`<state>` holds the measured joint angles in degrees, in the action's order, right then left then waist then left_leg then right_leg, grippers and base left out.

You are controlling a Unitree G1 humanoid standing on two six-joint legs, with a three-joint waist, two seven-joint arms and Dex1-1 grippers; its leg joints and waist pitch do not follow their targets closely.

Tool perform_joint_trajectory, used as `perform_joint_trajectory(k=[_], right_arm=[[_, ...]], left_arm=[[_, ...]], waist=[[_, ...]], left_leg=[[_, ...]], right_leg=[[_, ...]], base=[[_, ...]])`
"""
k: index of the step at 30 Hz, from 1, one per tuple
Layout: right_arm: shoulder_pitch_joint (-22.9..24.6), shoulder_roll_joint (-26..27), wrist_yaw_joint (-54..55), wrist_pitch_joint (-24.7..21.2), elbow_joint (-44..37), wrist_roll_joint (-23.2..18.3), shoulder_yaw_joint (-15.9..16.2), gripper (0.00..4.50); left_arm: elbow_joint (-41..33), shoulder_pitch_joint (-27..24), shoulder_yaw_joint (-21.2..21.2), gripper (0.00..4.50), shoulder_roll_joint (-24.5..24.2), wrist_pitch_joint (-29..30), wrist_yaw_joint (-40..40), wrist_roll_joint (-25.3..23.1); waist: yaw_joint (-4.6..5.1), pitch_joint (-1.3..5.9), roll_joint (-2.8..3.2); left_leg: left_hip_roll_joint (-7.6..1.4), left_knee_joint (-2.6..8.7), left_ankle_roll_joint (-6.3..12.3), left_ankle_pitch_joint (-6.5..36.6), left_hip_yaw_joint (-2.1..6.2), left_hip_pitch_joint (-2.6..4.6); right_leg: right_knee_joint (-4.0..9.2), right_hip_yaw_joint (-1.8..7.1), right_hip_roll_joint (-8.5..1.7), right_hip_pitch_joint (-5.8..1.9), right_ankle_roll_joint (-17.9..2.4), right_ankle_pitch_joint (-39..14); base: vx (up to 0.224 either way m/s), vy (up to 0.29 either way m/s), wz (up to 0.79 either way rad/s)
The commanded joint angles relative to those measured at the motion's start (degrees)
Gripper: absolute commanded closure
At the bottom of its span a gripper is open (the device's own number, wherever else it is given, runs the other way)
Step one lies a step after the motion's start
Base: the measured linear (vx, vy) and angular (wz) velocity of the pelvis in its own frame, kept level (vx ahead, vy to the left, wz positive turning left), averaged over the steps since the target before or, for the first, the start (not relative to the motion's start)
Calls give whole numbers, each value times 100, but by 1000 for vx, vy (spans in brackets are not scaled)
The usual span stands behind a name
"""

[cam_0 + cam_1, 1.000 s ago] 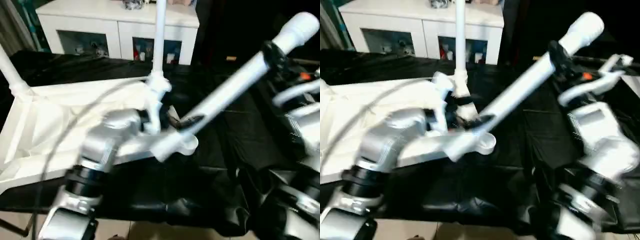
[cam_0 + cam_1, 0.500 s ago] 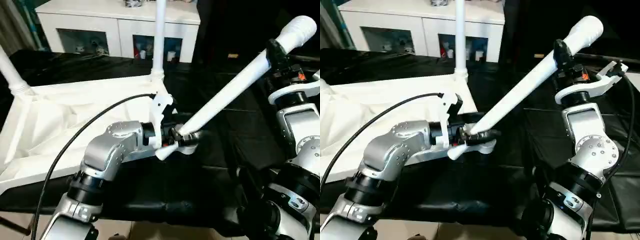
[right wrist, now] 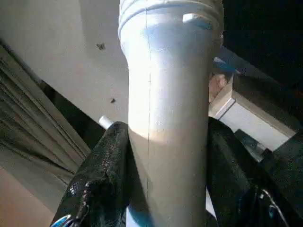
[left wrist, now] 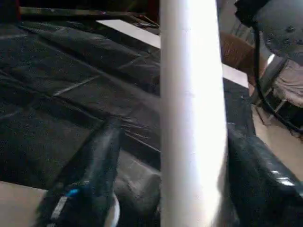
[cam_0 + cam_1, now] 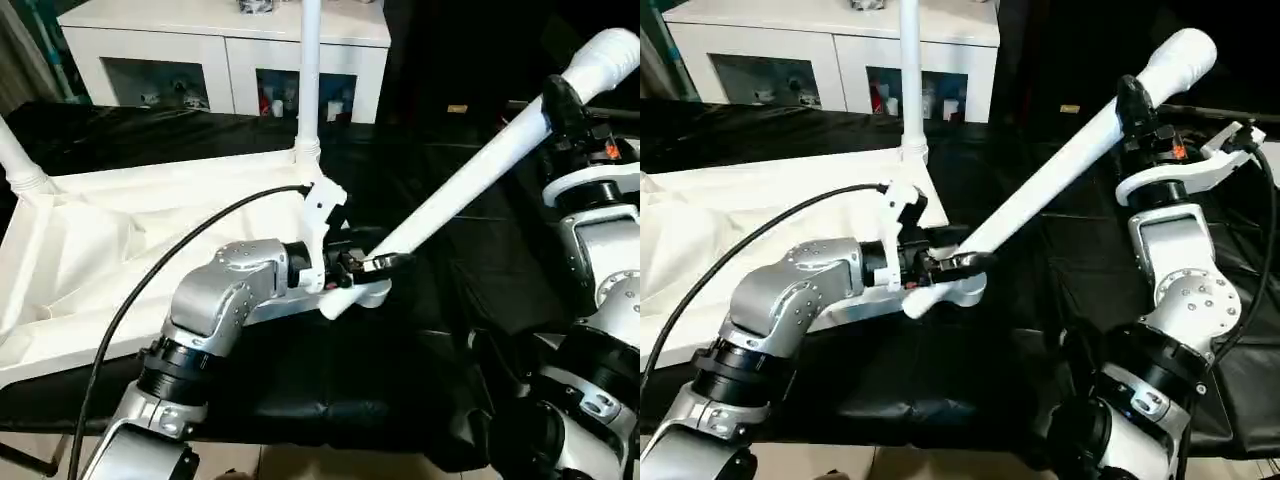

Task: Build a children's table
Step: Pick table leg

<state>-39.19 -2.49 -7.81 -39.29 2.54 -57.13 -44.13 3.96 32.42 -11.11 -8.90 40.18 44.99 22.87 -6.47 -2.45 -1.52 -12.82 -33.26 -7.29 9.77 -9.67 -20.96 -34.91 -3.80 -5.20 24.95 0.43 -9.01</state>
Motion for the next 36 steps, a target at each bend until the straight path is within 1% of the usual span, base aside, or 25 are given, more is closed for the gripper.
perform_joint_trajectory(k=[1, 2, 3, 4, 5, 7, 10, 13, 14, 17, 18, 19, 20, 21, 22, 23, 24, 25, 26, 27, 29, 30, 32, 34, 36], right_arm=[[-68, -16, 79, 149, -61, -215, 109, 266], [-51, -24, 81, 125, -97, -202, 151, 266], [-40, -30, 81, 105, -124, -192, 180, 266], [-67, -24, 39, 95, -88, -267, 161, 266], [-67, -24, 39, 95, -88, -267, 161, 266], [-76, -76, -102, 144, 36, -293, 183, 196], [-58, -100, -188, 200, 14, -244, 258, 188], [-74, -144, 5, 245, 78, -189, 252, 152], [-17, -269, 32, 280, 190, -12, 323, 149], [261, -696, -209, 262, 351, 600, 746, 133], [342, -790, -280, 232, 362, 710, 844, 133], [367, -800, -286, 169, 372, 620, 806, 133], [339, -734, -178, 48, 391, 331, 629, 133], [331, -719, -89, 68, 420, 342, 602, 107], [331, -718, -34, 95, 439, 384, 604, 100], [378, -716, -3, 223, 523, 612, 698, 99], [401, -711, 112, 303, 594, 760, 752, 81], [421, -683, 205, 431, 660, 881, 776, 66], [433, -622, 274, 517, 716, 851, 729, 57], [452, -547, 399, 657, 796, 843, 658, 57], [487, -523, 451, 711, 870, 807, 606, 55], [509, -515, 471, 727, 892, 792, 593, 82], [506, -471, 541, 794, 954, 787, 535, 86], [472, -444, 581, 765, 1003, 723, 475, 109], [402, -405, 600, 725, 1023, 609, 422, 131]], left_arm=[[-43, -26, 9, 137, -29, 147, 49, 50], [-72, -8, 101, 162, 4, 218, 46, 148], [-93, 5, 166, 162, 28, 265, 40, 216], [-93, 56, 243, 164, 25, 301, 54, 295], [-93, 56, 243, 169, 25, 301, 54, 295], [-53, 175, 409, 207, -52, 361, 79, 424], [-42, 237, 497, 210, -147, 405, 138, 487], [-53, 329, 593, 250, -247, 494, 263, 601], [-35, 411, 679, 252, -319, 541, 326, 677], [155, 608, 886, 269, -468, 569, 381, 759], [212, 652, 923, 286, -521, 563, 408, 763], [263, 688, 947, 295, -565, 558, 429, 769], [320, 720, 950, 294, -614, 569, 430, 754], [338, 716, 882, 292, -644, 534, 452, 684], [347, 711, 831, 301, -663, 508, 469, 632], [312, 638, 644, 317, -669, 473, 443, 473], [275, 594, 509, 338, -684, 429, 460, 381], [234, 552, 413, 336, -670, 397, 474, 339], [216, 533, 420, 336, -591, 419, 429, 391], [207, 528, 448, 336, -493, 453, 374, 471], [233, 560, 450, 379, -466, 424, 355, 466], [254, 582, 458, 382, -459, 413, 347, 464], [264, 607, 452, 378, -488, 395, 368, 452], [234, 600, 490, 415, -498, 423, 385, 496], [138, 553, 496, 419, -529, 528, 414, 567]], waist=[[-7, 399, -41], [-8, 399, -71], [-14, 401, -53], [-10, 397, -79], [-21, 398, -66], [-22, 396, -33], [-17, 392, -39], [-15, 394, -36], [-20, 403, -12], [-33, 398, -19], [-45, 393, -6], [-56, 397, 11], [-42, 404, 9], [-35, 408, 56], [-25, 404, 36], [-32, 412, 100], [-21, 412, 111], [-16, 410, 88], [-18, 410, 106], [-10, 409, 92], [-15, 417, 89], [-13, 414, 84], [-8, 412, 91], [-4, 411, 86], [-6, 408, 90]], left_leg=[[112, 345, 13, 848, -111, -20], [111, 346, 22, 838, -113, -24], [112, 345, 20, 805, -109, -22], [116, 343, 27, 813, -116, -29], [116, 343, 33, 818, -114, -24], [114, 345, 34, 855, -109, -15], [122, 345, 20, 896, -112, -20], [123, 348, -2, 849, -108, -17], [121, 345, -21, 807, -107, -11], [135, 332, -75, 744, -112, -16], [144, 329, -78, 758, -112, -22], [147, 330, -73, 767, -112, -11], [142, 333, -58, 813, -106, -15], [143, 332, -47, 845, -97, -14], [140, 334, -45, 854, -97, -19], [138, 330, -59, 860, -94, 1], [133, 326, -72, 852, -95, -10], [134, 328, -75, 857, -97, -18], [132, 328, -94, 859, -99, -15], [141, 321, -90, 917, -109, -16], [137, 324, -74, 942, -102, -19], [136, 326, -58, 947, -100, -14], [136, 327, -40, 987, -98, -8], [138, 326, -28, 964, -98, -16], [137, 327, -4, 955, -98, -13]], right_leg=[[387, 150, -115, -406, -539, -1340], [386, 148, -113, -410, -533, -1329], [369, 150, -116, -409, -562, -1276], [375, 149, -116, -411, -568, -1279], [372, 151, -121, -408, -579, -1300], [375, 147, -117, -401, -567, -1324], [389, 146, -110, -402, -536, -1366], [379, 147, -112, -404, -539, -1339], [365, 150, -114, -405, -570, -1250], [353, 151, -93, -421, -628, -1055], [370, 150, -93, -436, -601, -1087], [368, 152, -96, -437, -590, -1094], [361, 151, -104, -438, -607, -1092], [347, 145, -108, -439, -662, -1081], [363, 140, -106, -436, -664, -1097], [351, 140, -107, -422, -705, -1091], [352, 141, -105, -430, -734, -1024], [363, 139, -110, -437, -744, -1049], [360, 142, -116, -431, -757, -1061], [371, 142, -116, -432, -777, -1128], [371, 138, -117, -440, -776, -1179], [369, 135, -109, -438, -764, -1161], [373, 133, -103, -433, -733, -1184], [370, 134, -103, -435, -719, -1176], [366, 133, -103, -430, -720, -1167]], base=[[0, 0, 0], [0, 0, 0], [0, 0, 0], [0, 0, 0], [0, 0, 0], [0, 0, 0], [0, 0, 0], [0, 0, 0], [0, 0, 0], [0, 0, 0], [0, 0, 0], [0, 0, 0], [0, 0, 0], [0, 0, 0], [0, 0, 0], [0, 0, 0], [0, 0, 0], [0, 0, 0], [0, 0, 0], [0, 0, 0], [0, 0, 0], [0, 0, 0], [0, 0, 0], [0, 0, 0], [0, 0, 0]])
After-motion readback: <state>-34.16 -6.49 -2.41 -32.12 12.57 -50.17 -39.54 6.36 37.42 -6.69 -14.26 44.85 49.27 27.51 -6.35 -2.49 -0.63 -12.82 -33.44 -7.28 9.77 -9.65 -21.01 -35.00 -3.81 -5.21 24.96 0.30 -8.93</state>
